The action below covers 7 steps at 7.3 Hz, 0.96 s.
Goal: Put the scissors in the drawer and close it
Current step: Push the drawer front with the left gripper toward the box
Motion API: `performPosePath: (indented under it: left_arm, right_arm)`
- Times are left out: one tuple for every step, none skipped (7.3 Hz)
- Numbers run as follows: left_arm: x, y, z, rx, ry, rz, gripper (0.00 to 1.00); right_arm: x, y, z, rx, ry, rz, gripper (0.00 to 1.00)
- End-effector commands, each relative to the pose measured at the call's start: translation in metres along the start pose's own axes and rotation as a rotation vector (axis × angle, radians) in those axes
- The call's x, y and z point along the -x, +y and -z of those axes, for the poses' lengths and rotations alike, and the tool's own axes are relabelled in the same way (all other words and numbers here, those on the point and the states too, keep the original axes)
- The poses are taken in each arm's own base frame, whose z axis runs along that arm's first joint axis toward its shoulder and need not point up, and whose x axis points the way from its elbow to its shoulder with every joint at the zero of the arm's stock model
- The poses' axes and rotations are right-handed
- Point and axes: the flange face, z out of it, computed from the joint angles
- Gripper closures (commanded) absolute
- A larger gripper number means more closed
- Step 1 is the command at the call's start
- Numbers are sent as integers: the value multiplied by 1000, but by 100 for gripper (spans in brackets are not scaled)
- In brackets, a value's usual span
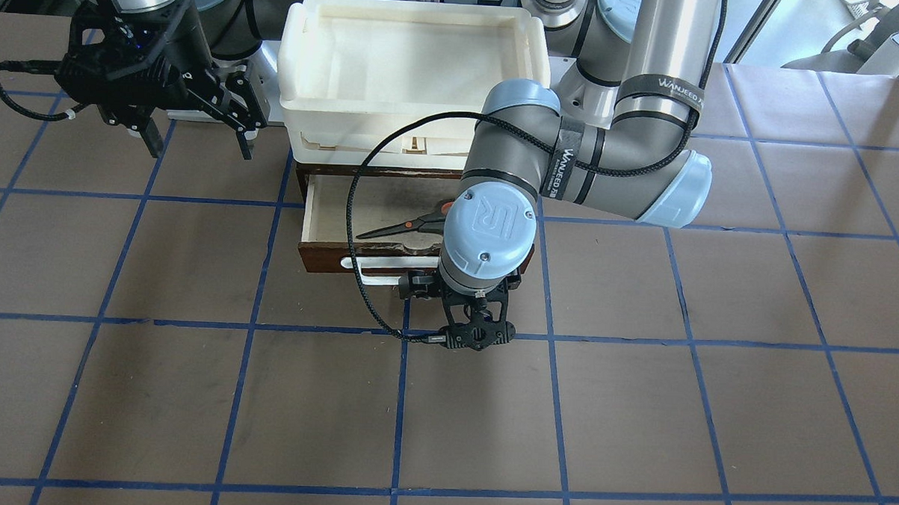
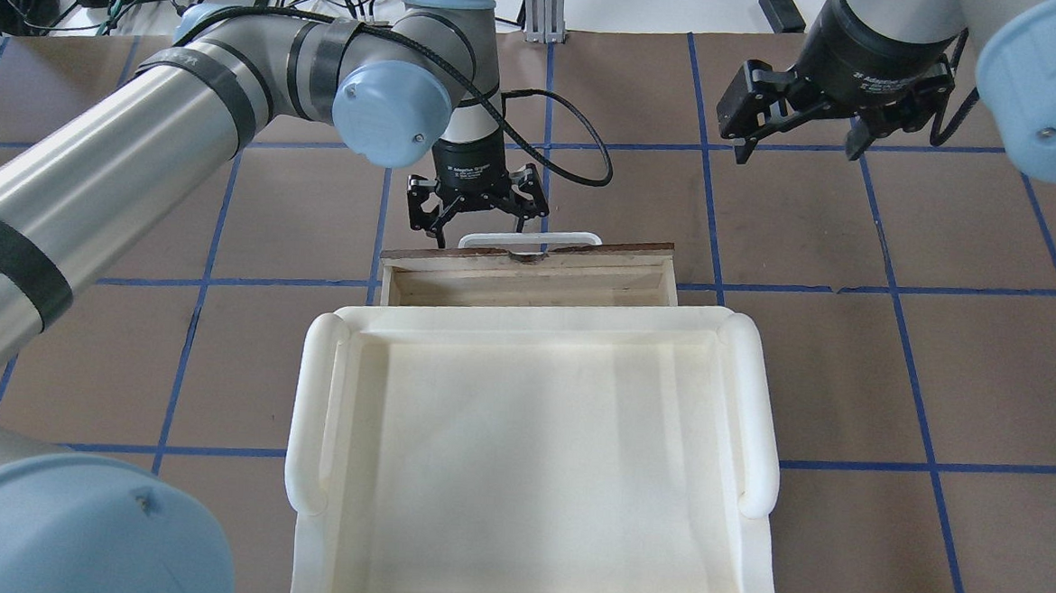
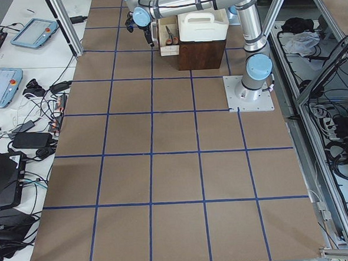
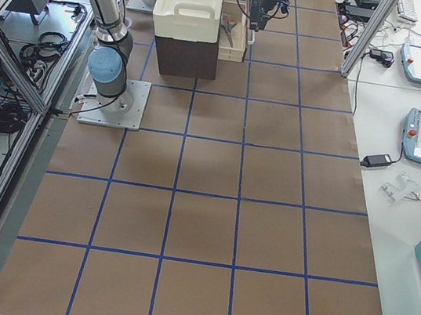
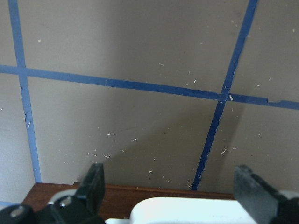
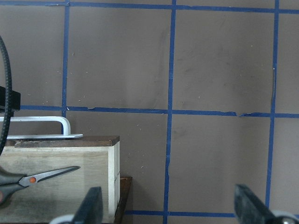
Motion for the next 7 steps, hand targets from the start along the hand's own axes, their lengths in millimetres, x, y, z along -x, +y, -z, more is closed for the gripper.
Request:
performPosePath:
  left_arm:
    - [1,4,-6,33,-15,0,0]
    - [1,6,-9,40,-18,-1,0]
    - [2,8,-11,60,-26,2,0]
    - [2,10,-13,72,-33,2,0]
    - [2,10,-13,73,-39,8,0]
    - [3,7,-6,52,-29,9,0]
    - [5,-5,-3,10,-10,16,0]
  right_arm:
    - [0,0,-1,2,1,2,0]
    - [0,1,0,3,8,2,0]
    - [-1,1,0,3,10,2,0]
    - [-1,1,0,5,13,2,0]
    - [-1,1,0,5,12,4,0]
    - [0,1,0,3,7,8,0]
    - [0,0,-1,5,4,13,0]
